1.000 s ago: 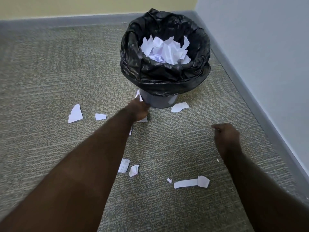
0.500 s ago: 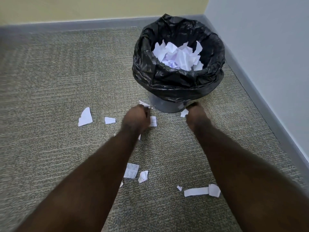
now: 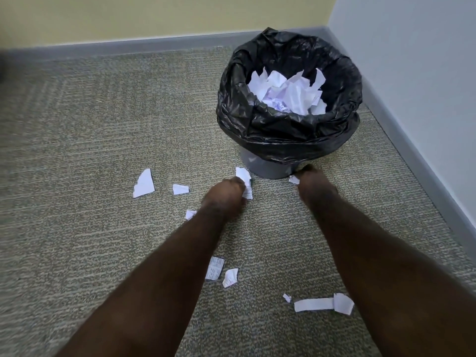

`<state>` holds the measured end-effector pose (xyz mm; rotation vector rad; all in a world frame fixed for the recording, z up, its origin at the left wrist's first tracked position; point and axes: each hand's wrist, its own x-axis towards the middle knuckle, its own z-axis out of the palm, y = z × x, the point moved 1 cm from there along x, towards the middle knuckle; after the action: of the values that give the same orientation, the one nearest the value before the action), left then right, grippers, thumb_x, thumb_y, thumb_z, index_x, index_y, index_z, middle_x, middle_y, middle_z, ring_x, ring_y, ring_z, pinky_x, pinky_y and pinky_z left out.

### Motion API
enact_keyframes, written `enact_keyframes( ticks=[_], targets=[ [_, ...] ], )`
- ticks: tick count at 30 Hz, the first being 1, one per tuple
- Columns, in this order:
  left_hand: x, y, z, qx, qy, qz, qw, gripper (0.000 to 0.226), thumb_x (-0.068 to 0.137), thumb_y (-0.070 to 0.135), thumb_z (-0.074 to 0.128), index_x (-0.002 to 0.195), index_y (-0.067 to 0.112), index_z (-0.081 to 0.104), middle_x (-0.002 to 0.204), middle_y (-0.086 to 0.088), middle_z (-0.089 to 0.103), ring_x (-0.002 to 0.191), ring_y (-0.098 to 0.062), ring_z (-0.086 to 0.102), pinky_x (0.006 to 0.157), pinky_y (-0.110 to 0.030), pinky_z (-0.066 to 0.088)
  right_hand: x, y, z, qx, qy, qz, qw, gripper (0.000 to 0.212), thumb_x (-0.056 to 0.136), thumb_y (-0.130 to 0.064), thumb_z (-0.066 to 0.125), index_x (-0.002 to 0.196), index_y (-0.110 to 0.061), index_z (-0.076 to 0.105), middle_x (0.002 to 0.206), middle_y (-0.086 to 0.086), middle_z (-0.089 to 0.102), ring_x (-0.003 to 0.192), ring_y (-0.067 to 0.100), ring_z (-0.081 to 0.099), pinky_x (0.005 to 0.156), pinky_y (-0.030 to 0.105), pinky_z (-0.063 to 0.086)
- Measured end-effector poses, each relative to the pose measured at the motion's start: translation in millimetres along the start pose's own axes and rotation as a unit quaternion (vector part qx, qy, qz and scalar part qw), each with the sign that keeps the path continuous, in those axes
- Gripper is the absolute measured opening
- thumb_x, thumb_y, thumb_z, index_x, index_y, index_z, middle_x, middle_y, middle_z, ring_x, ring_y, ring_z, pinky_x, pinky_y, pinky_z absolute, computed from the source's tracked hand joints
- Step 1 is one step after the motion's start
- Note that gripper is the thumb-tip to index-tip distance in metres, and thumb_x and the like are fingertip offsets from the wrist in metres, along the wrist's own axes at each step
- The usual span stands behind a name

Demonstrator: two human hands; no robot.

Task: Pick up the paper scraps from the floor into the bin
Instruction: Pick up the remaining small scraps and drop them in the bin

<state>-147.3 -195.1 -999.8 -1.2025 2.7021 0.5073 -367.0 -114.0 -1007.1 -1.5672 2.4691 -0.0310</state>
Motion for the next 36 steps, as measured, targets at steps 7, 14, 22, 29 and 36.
enact_keyframes(
  ticks=[7,14,22,29,36],
  targets=[
    [-0.7,-0.7,-3.0,-0.057,0.021,-0.003,0.998,0.035,0.094,0.021,0.052,0.127,0.010,0.051,0.122,-0.015,0.062,0.105,-0.034,0.062,0.087,-0.043,0.052,1.3,3.9,-1.3,-0.086,-0.014,-0.046,0.995,0.030,0.101,-0.013,0.044,0.125,-0.009,0.060,0.124,0.018,0.058,0.110,0.031,0.058,0.088,0.032,0.047],
    [-0.7,11.3,-8.2,-0.083,0.044,-0.035,0.995,0.055,0.095,0.025,0.050,0.145,0.018,0.027,0.121,-0.018,0.061,0.103,-0.037,0.062,0.082,-0.047,0.053,-8.0,3.3,-15.1,-0.009,0.012,-0.011,1.000,0.027,0.094,-0.005,0.049,0.111,-0.009,0.070,0.116,0.015,0.062,0.102,0.030,0.063,0.084,0.034,0.052],
    [-0.9,16.0,-9.9,-0.015,0.000,-0.042,0.999,0.030,0.096,0.017,0.046,0.120,0.007,0.062,0.118,-0.014,0.055,0.107,-0.032,0.060,0.088,-0.047,0.055,-20.3,11.2,-10.7,0.056,-0.014,0.011,0.998,0.018,0.088,-0.006,0.060,0.097,-0.013,0.074,0.105,0.007,0.066,0.097,0.025,0.065,0.085,0.039,0.056],
    [-29.0,8.0,-12.4,-0.049,0.003,-0.050,0.998,0.034,0.098,0.016,0.040,0.126,0.008,0.058,0.120,-0.015,0.056,0.106,-0.036,0.063,0.088,-0.044,0.054,-52.8,20.7,-16.9,0.220,0.026,0.090,0.971,0.015,0.084,-0.013,0.067,0.076,-0.023,0.075,0.072,-0.005,0.069,0.069,0.012,0.066,0.059,0.009,0.042],
    [-52.9,-7.3,-25.7,-0.088,0.077,-0.031,0.993,0.027,0.093,0.015,0.055,0.116,0.016,0.070,0.120,-0.011,0.059,0.104,-0.032,0.064,0.089,-0.037,0.051,-85.7,16.0,-48.2,0.263,0.111,0.088,0.954,0.013,0.086,-0.011,0.067,0.090,-0.014,0.079,0.087,0.001,0.076,0.078,0.013,0.069,0.069,0.011,0.046]
  ],
)
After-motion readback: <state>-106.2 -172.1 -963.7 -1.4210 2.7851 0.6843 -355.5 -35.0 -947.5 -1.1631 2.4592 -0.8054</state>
